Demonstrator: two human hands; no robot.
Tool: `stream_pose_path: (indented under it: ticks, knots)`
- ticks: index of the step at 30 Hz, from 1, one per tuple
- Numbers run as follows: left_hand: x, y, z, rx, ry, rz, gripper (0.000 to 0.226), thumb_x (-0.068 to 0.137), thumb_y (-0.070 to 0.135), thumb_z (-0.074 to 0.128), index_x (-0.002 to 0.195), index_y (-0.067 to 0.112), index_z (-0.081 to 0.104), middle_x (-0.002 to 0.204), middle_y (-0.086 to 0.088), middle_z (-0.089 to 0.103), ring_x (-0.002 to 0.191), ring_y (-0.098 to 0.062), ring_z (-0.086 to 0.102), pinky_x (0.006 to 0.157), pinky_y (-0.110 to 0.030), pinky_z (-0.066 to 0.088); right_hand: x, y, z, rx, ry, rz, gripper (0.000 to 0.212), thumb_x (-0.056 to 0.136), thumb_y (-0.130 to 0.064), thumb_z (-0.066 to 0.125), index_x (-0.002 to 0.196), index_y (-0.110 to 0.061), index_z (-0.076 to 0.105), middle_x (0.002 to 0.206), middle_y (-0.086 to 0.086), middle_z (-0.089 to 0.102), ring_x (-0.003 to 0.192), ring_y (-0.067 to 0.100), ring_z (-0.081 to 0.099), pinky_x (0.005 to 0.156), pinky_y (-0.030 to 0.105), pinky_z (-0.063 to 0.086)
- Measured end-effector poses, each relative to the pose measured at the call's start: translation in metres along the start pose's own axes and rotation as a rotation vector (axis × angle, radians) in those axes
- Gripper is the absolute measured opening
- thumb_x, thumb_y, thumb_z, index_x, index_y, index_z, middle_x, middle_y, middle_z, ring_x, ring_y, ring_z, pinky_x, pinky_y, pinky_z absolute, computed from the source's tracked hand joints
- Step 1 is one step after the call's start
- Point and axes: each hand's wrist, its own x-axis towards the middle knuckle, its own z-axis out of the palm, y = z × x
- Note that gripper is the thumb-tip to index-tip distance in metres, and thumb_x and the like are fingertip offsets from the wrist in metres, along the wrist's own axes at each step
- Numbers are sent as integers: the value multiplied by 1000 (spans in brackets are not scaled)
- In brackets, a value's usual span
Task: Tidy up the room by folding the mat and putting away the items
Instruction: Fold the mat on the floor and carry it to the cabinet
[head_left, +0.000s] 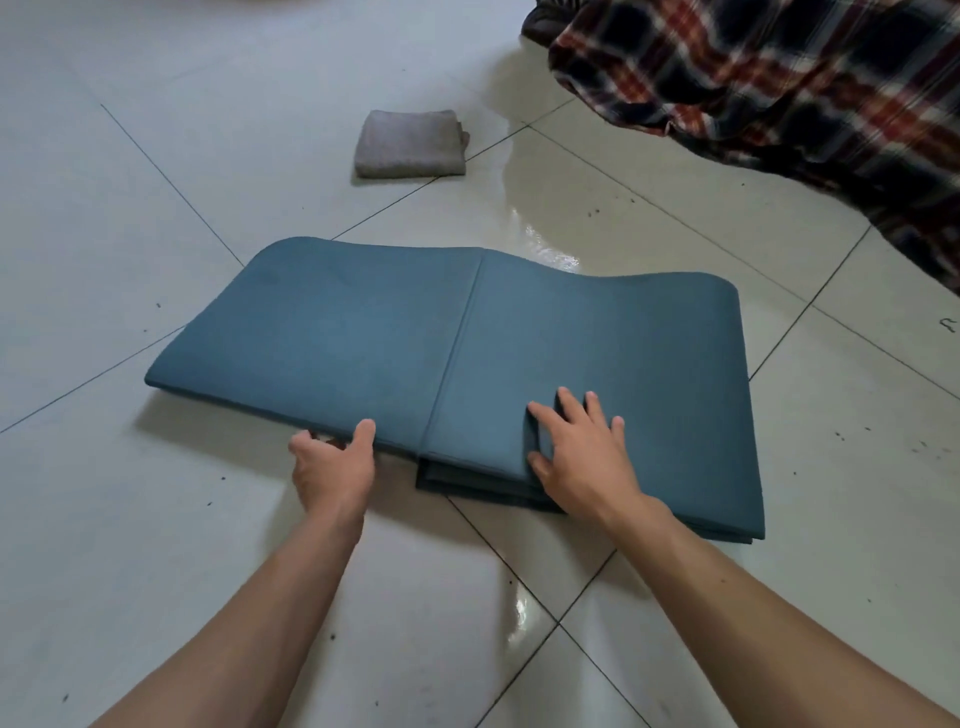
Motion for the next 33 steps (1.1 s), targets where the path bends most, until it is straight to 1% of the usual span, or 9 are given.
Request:
stream_pose_path:
  ticks: [5, 8, 11, 17, 20, 23, 28, 30, 33]
  knots:
    - [0, 5, 4, -217, -33, -9, 73, 83, 28, 78, 137, -4, 41, 102, -8, 57, 86, -26, 57, 80, -34, 48, -2, -3, -2, 8, -16, 8, 51, 97, -34, 50, 145, -31, 34, 162, 6, 19, 150, 38, 7, 118, 61, 15]
    - [-19, 16, 3, -88, 73, 175, 65, 90, 22, 70, 141, 1, 35, 123, -14, 57, 110, -33, 57, 93, -36, 42, -3, -4, -9, -14, 31, 1, 49, 94, -37, 52, 141, -32, 39, 158, 3, 27, 148, 35, 16, 115, 56, 24]
    - [-28, 25, 1, -64, 81, 399, 54, 92, 7, 61, 139, 2, 34, 114, -9, 60, 93, -26, 57, 81, -26, 39, -4, -4, -15, -9, 78, -8, 48, 90, -39, 54, 137, -31, 45, 151, 0, 36, 142, 30, 25, 108, 48, 32]
    - [-34, 38, 7, 39, 16, 770, 52, 87, 7, 48, 137, 16, 37, 126, -15, 60, 106, -38, 61, 93, -54, 51, -7, 5, -18, 123, 64, -23, 51, 96, -45, 52, 143, -28, 45, 159, 1, 33, 151, 28, 16, 119, 50, 21]
    - [-37, 40, 9, 85, -24, 929, 58, 83, -5, 49, 138, 16, 45, 125, -10, 60, 108, -32, 60, 95, -49, 50, -4, 7, -21, 438, 93, 13, 40, 101, -45, 47, 132, -24, 59, 145, 0, 53, 146, 24, 33, 119, 49, 25]
    - [-47, 41, 12, 182, -30, 1083, 64, 79, -18, 51, 135, 12, 54, 124, -10, 61, 106, -32, 56, 95, -33, 44, -5, 7, -45, 973, 206, 119, 32, 104, -45, 42, 92, -26, 64, 91, -8, 65, 96, 14, 60, 87, 31, 42]
    - [-53, 39, 17, 457, -71, 1282, 69, 70, -18, 60, 130, 17, 64, 128, -14, 57, 109, -35, 52, 94, -40, 52, -9, 32, -91, 1783, 336, 133, 53, 95, -65, 38, 122, -25, 61, 121, 4, 68, 110, 24, 67, 89, 44, 52]
    - [-55, 36, 19, 497, -80, 1314, 68, 68, -19, 61, 127, 15, 66, 128, -17, 56, 112, -37, 51, 95, -44, 52, -13, 46, -104, 1835, 472, 127, 43, 97, -55, 50, 124, -23, 59, 123, 5, 67, 109, 25, 69, 87, 49, 58]
    - [-58, 31, 23, 514, -106, 1328, 63, 67, -20, 59, 119, 14, 67, 126, -18, 56, 112, -39, 50, 94, -47, 52, -12, 67, -108, 1657, 627, 354, 62, 89, -38, 72, 141, -17, 46, 121, 6, 69, 105, 22, 70, 87, 45, 60]
